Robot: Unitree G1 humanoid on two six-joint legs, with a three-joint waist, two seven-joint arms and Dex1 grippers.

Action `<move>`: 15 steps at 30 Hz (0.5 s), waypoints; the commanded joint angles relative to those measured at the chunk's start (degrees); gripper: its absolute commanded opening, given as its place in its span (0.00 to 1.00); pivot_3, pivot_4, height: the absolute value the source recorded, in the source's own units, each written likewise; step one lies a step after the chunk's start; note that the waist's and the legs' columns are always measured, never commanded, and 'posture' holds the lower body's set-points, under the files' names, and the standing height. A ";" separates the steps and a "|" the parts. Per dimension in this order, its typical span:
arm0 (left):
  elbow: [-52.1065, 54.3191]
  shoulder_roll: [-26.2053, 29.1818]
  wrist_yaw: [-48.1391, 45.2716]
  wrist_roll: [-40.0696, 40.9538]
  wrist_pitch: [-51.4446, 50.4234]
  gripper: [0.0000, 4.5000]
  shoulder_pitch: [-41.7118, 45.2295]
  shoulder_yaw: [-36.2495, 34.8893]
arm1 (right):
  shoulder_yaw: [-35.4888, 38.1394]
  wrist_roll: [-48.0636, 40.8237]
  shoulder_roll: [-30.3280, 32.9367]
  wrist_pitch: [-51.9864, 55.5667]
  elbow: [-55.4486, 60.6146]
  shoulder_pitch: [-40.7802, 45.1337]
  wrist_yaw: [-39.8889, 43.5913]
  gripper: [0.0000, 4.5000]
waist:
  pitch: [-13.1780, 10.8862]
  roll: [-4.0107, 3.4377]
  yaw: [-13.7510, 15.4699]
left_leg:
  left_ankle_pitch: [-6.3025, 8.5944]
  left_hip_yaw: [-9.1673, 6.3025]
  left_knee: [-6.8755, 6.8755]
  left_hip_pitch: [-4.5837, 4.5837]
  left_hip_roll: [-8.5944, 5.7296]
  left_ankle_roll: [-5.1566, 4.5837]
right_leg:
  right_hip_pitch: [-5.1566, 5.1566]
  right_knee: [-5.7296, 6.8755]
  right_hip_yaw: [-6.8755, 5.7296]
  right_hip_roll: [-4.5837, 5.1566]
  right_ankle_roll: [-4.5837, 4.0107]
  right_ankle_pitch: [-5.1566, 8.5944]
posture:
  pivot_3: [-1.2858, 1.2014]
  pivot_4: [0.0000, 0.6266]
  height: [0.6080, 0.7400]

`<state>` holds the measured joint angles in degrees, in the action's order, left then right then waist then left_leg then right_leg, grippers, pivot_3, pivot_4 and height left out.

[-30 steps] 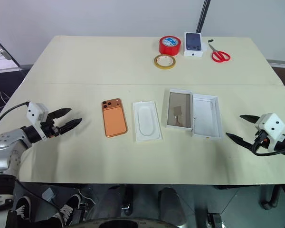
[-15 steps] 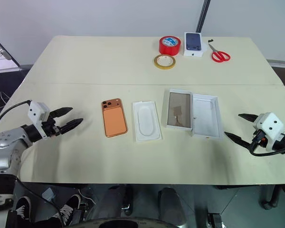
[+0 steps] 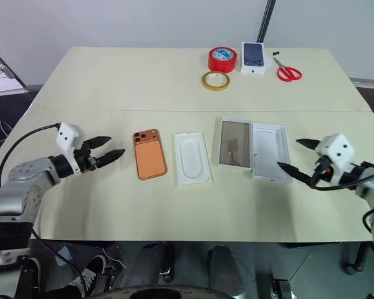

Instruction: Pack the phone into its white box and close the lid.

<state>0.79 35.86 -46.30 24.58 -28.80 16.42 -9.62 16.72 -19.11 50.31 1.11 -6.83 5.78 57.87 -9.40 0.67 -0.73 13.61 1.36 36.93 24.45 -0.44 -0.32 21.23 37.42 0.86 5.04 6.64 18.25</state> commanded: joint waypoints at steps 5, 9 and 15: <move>1.90 -6.03 3.53 6.99 -15.24 0.82 9.34 2.88 | -8.73 -1.02 -4.65 2.21 10.30 7.69 1.43 0.99 | -0.01 0.02 0.25 | -0.01 0.00 0.14 0.01 -0.01 -0.02 | -0.06 0.05 -0.03 -0.05 0.02 0.00 | 0.52 0.24 0.91; 3.55 -10.77 6.71 11.13 -28.12 0.82 12.15 6.41 | -13.38 1.99 -6.76 0.55 10.41 11.34 0.91 0.99 | -0.04 0.07 0.24 | -0.01 0.00 0.17 0.04 -0.05 -0.04 | -0.06 0.04 -0.04 -0.09 0.03 0.00 | 0.52 0.24 0.91; 2.82 -17.65 13.97 18.64 -46.61 0.82 16.94 1.88 | -16.06 5.29 -8.69 -2.96 7.86 12.52 0.58 0.99 | -0.08 0.15 0.11 | -0.02 -0.04 0.27 0.03 -0.05 -0.04 | -0.07 0.16 -0.05 -0.19 0.06 0.01 | 0.52 0.24 0.91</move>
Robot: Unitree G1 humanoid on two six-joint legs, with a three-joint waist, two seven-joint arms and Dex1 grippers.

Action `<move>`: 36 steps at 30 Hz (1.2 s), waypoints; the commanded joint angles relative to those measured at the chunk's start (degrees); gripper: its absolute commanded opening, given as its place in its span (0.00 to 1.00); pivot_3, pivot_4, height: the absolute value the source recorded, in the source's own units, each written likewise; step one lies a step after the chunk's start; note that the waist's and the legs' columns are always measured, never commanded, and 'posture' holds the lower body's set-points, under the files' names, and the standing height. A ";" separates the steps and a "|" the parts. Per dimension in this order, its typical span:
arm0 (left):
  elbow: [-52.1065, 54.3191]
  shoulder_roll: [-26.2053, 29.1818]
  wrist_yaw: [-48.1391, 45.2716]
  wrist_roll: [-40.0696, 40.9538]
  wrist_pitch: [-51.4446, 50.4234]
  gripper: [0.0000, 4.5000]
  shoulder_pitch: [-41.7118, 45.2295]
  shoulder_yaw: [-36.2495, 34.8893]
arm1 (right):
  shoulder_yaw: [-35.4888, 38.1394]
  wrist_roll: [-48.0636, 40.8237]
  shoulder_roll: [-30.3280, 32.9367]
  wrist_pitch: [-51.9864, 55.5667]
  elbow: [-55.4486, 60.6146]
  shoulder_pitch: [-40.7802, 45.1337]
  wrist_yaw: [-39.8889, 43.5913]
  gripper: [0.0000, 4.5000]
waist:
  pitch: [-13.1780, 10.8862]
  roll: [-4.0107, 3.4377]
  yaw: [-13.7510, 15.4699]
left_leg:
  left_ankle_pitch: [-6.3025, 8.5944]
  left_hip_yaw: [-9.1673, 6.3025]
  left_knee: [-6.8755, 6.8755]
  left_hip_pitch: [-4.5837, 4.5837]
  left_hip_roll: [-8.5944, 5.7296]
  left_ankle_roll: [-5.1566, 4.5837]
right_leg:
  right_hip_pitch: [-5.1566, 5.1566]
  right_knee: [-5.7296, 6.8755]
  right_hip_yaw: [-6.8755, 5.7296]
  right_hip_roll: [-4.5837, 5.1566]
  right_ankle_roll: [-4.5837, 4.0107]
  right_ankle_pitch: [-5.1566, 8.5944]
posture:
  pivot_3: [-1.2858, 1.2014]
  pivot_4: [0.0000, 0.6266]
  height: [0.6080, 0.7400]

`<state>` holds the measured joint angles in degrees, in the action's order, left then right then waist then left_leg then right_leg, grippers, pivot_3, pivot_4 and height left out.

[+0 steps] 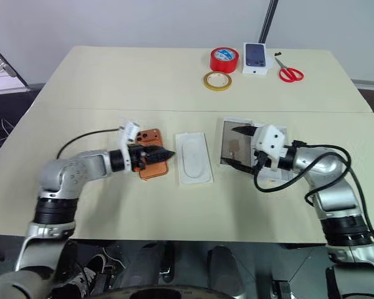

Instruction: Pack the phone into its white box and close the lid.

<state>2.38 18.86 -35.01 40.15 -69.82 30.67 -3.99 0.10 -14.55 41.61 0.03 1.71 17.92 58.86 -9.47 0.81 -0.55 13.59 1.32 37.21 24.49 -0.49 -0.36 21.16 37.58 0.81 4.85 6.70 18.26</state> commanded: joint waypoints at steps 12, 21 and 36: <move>-5.15 -5.02 10.71 0.07 -16.39 0.82 9.87 -2.43 | 0.72 1.53 -1.35 -3.51 -1.32 -0.91 -1.88 0.99 | 0.00 0.01 0.00 | -0.17 0.00 0.01 -0.03 0.03 0.29 | 0.02 0.07 -0.01 -0.16 0.01 0.01 | 0.52 0.24 0.91; -14.75 -12.49 15.80 -2.04 -17.10 0.71 12.89 -8.51 | 1.17 1.88 -1.75 -3.70 -0.39 -1.49 -3.68 1.00 | 0.00 0.01 0.17 | -0.21 0.00 0.02 -0.05 0.02 0.35 | -0.02 0.07 -0.03 -0.16 0.01 0.01 | 0.52 0.24 0.91; -14.55 -12.75 17.30 -2.87 -19.52 0.00 12.96 -13.29 | 0.95 1.01 -1.40 -3.05 0.44 -1.90 -3.43 1.00 | 0.01 0.00 -0.02 | -0.23 0.00 -0.02 -0.11 0.03 0.43 | -0.05 0.07 -0.02 -0.16 0.01 0.01 | 0.52 0.24 0.91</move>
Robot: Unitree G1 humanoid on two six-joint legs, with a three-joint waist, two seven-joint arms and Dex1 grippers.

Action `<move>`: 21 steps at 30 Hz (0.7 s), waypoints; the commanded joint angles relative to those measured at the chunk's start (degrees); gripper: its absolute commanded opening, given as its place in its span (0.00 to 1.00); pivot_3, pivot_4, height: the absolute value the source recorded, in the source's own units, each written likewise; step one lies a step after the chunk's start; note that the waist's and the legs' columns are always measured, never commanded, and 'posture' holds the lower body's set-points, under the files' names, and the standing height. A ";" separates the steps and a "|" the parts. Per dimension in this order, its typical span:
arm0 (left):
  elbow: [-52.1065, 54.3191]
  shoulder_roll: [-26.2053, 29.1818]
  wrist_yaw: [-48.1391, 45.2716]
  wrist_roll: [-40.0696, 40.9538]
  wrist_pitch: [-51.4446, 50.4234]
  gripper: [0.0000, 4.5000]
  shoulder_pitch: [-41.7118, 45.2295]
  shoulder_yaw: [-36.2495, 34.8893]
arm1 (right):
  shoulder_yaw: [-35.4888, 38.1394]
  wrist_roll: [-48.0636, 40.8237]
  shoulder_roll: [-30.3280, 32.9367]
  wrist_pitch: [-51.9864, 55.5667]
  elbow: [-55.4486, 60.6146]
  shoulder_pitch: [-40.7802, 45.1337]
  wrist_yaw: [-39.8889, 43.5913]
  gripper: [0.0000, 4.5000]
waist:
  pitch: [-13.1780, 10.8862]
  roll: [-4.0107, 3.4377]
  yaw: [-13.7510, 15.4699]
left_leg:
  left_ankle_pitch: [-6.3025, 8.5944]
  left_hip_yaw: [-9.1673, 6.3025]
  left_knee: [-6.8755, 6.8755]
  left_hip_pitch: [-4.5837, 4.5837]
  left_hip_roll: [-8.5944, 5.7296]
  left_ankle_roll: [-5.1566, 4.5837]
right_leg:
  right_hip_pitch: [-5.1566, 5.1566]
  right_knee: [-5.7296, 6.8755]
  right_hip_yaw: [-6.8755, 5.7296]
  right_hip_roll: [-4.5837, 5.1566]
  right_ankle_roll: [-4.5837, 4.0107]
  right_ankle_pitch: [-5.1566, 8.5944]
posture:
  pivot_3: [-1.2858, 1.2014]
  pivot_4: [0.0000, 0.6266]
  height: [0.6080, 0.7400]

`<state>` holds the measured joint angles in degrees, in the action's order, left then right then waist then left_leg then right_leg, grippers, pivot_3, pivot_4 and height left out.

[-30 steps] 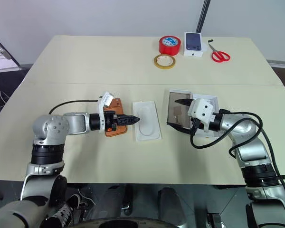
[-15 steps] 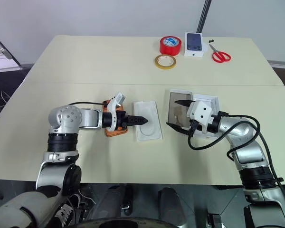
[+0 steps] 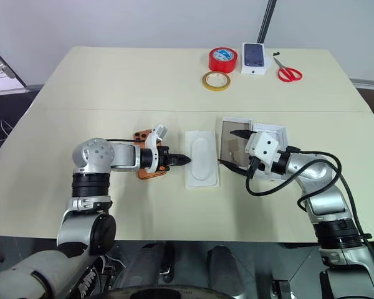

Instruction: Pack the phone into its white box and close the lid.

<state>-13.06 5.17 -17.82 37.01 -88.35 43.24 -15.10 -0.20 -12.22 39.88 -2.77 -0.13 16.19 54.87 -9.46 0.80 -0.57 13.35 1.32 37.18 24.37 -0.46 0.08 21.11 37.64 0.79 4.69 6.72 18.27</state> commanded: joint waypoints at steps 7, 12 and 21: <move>1.48 2.93 -0.90 1.87 -2.37 0.00 3.96 -7.05 | -3.16 1.58 2.05 -0.34 -2.91 0.85 6.07 1.00 | -0.03 0.05 0.06 | -0.01 0.00 -0.02 0.02 0.00 0.03 | 0.04 0.00 0.00 -0.02 0.00 0.00 | 0.52 0.24 0.91; 2.02 3.13 -0.87 1.49 -2.96 0.00 5.80 -9.09 | -6.03 4.81 2.54 -1.12 -9.82 4.55 8.48 0.94 | -0.04 0.06 0.06 | -0.02 0.01 0.02 0.03 -0.02 0.03 | 0.02 0.00 -0.02 0.00 0.00 0.00 | 0.52 0.24 0.91; 3.05 3.50 -1.23 1.55 -0.41 0.00 6.08 -9.86 | -7.84 5.32 3.01 1.03 -14.84 8.54 14.67 0.03 | -0.05 0.08 0.02 | -0.05 0.01 -0.02 0.03 0.00 0.10 | 0.05 0.00 -0.03 -0.02 0.00 0.00 | 0.52 0.24 0.91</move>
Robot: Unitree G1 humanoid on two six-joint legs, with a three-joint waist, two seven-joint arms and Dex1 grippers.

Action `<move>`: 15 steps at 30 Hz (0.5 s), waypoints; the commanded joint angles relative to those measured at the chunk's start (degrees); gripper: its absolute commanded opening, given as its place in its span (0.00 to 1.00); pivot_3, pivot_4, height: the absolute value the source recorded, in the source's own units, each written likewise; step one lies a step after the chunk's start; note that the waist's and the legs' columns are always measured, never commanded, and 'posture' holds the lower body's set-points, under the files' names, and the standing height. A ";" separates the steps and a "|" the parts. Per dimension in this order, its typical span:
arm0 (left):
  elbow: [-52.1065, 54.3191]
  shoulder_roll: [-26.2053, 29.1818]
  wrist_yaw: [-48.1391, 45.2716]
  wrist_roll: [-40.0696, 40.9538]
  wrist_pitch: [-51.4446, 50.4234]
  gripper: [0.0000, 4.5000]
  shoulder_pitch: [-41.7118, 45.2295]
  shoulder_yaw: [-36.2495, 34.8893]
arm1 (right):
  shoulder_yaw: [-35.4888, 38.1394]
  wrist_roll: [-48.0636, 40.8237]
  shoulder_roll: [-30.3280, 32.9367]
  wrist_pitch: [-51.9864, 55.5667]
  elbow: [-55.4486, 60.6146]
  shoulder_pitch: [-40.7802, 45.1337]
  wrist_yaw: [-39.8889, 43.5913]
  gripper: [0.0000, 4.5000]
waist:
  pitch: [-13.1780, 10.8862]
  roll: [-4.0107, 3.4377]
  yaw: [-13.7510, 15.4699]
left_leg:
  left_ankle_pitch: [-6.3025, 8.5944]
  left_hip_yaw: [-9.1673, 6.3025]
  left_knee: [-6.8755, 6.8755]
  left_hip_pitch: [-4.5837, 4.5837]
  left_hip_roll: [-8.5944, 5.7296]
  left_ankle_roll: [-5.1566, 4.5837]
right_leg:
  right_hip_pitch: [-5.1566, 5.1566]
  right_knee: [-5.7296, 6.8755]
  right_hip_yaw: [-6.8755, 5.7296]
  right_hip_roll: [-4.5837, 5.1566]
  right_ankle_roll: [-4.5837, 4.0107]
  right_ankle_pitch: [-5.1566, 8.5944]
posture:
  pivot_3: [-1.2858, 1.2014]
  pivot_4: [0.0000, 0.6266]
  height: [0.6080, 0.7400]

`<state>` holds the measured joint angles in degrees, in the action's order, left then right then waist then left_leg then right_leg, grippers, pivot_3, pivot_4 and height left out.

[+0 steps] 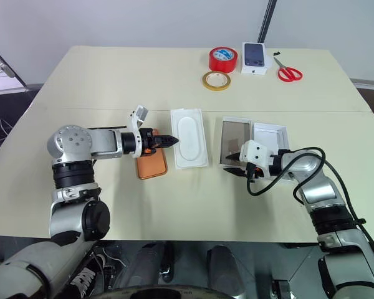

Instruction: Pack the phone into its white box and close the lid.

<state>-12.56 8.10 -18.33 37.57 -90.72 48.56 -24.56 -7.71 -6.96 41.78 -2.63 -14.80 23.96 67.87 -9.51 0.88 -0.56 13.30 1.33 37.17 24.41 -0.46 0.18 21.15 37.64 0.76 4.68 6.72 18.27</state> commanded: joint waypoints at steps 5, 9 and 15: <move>2.47 -0.60 -0.14 1.63 2.38 0.00 0.87 -1.56 | -0.98 -0.81 -0.84 2.24 4.80 0.13 1.98 0.01 | 0.00 0.00 0.01 | 0.00 0.00 0.00 0.00 0.00 0.01 | 0.00 0.00 0.00 0.02 0.00 0.00 | 0.52 0.24 0.91; 2.40 -1.64 0.22 2.05 2.36 0.00 1.39 -2.58 | -2.34 -1.39 -4.19 5.68 13.28 -1.21 -0.82 0.01 | 0.00 0.00 -0.07 | -0.01 -0.01 -0.02 0.02 0.02 0.03 | 0.05 0.01 0.01 0.05 0.00 0.00 | 0.52 0.24 0.91; 1.88 -1.98 -0.26 2.63 1.32 0.00 1.88 -2.47 | -4.97 -1.06 -6.77 9.42 20.87 -3.61 -3.92 0.01 | -0.01 0.01 0.17 | -0.02 -0.01 -0.01 0.05 0.01 0.06 | 0.11 0.05 0.01 0.02 0.00 0.00 | 0.52 0.24 0.91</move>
<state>-12.05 6.09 -17.99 38.70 -88.62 49.06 -26.65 -12.76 -7.39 35.37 5.92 3.09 20.91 64.70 -9.52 0.89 -0.39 13.29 1.32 37.15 24.46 -0.46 0.24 21.25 37.69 0.77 4.71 6.72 18.26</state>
